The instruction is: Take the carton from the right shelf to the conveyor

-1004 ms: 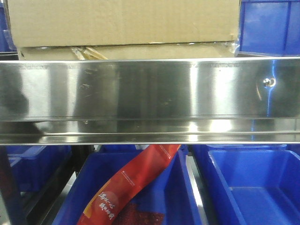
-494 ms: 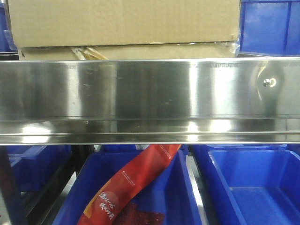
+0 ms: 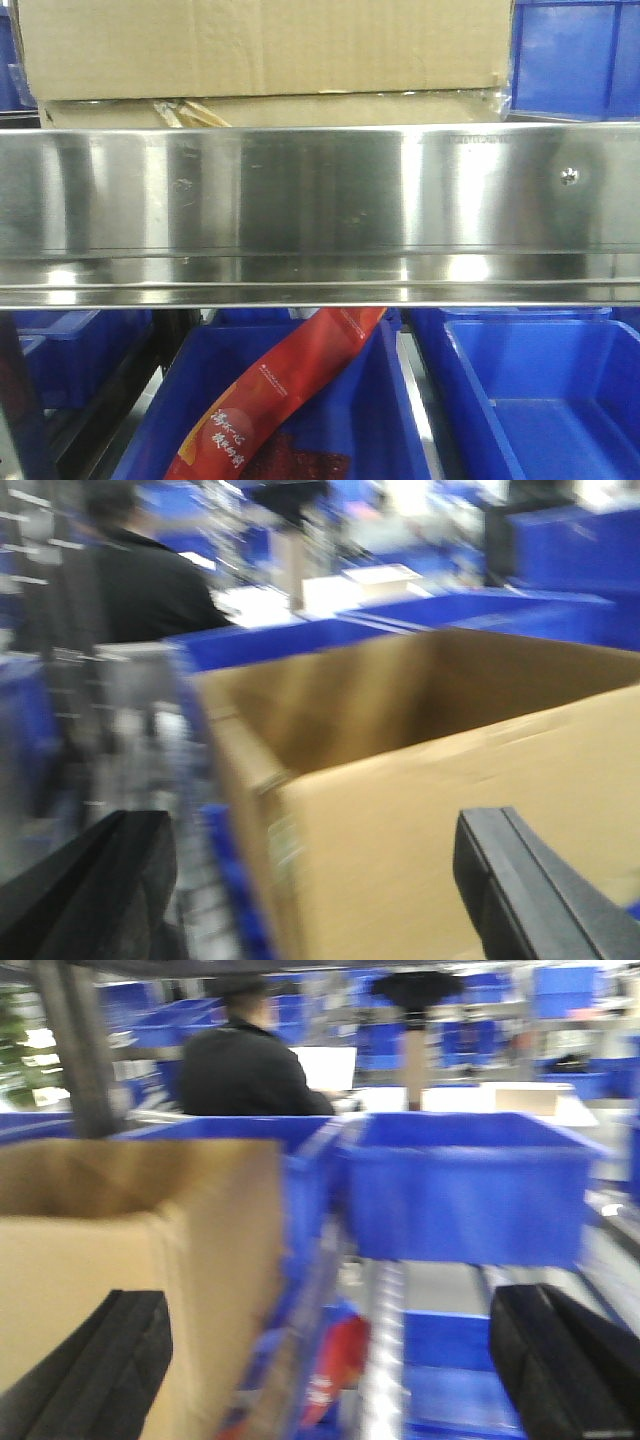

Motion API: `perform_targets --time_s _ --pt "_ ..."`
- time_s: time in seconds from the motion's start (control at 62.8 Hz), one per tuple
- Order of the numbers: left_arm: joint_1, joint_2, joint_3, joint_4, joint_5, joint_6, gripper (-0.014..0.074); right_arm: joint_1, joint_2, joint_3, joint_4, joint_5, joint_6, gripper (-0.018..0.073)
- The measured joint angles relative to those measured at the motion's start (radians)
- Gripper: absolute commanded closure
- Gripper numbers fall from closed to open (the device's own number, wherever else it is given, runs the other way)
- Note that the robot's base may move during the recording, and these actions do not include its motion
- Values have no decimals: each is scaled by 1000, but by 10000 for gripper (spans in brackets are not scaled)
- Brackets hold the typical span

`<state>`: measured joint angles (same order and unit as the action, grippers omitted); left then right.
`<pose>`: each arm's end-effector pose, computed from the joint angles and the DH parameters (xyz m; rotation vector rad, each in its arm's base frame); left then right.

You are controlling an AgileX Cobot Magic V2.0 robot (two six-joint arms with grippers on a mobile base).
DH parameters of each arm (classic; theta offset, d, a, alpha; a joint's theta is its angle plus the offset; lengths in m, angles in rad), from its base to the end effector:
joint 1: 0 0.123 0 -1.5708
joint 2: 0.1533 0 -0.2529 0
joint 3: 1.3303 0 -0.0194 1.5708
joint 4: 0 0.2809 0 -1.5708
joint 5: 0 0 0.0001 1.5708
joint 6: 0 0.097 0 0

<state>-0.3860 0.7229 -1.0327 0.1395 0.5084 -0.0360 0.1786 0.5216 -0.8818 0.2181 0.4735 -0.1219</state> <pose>0.1747 -0.0639 0.4333 0.3431 1.6452 -0.1691 0.1399 0.0350 0.4183 -0.1615 1.5857 0.2745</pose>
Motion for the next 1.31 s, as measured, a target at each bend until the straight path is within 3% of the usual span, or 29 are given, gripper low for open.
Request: perform_targets --time_s 0.175,0.319,0.478,0.701,0.861,1.147,1.243,1.307 --pt "-17 257 -309 2 200 -63 120 104 277 -292 6 156 -2 21" --pt "-14 474 -562 37 396 -134 120 122 514 -579 13 330 -2 21" --pt "62 663 -792 35 576 -164 120 125 778 -897 9 510 27 21" --pt "170 851 -937 -34 610 -171 120 125 1073 -1244 -12 693 68 21" --pt "179 938 -949 -39 610 -172 120 125 1225 -1326 -70 735 93 21" --pt "179 1043 -949 -45 602 -172 124 125 1361 -1331 -76 740 95 24" --pt "179 1056 -949 -45 597 -172 179 125 1380 -1331 -76 734 95 127" --pt "179 1058 -949 -45 597 -172 278 125 1387 -1331 -76 734 95 283"
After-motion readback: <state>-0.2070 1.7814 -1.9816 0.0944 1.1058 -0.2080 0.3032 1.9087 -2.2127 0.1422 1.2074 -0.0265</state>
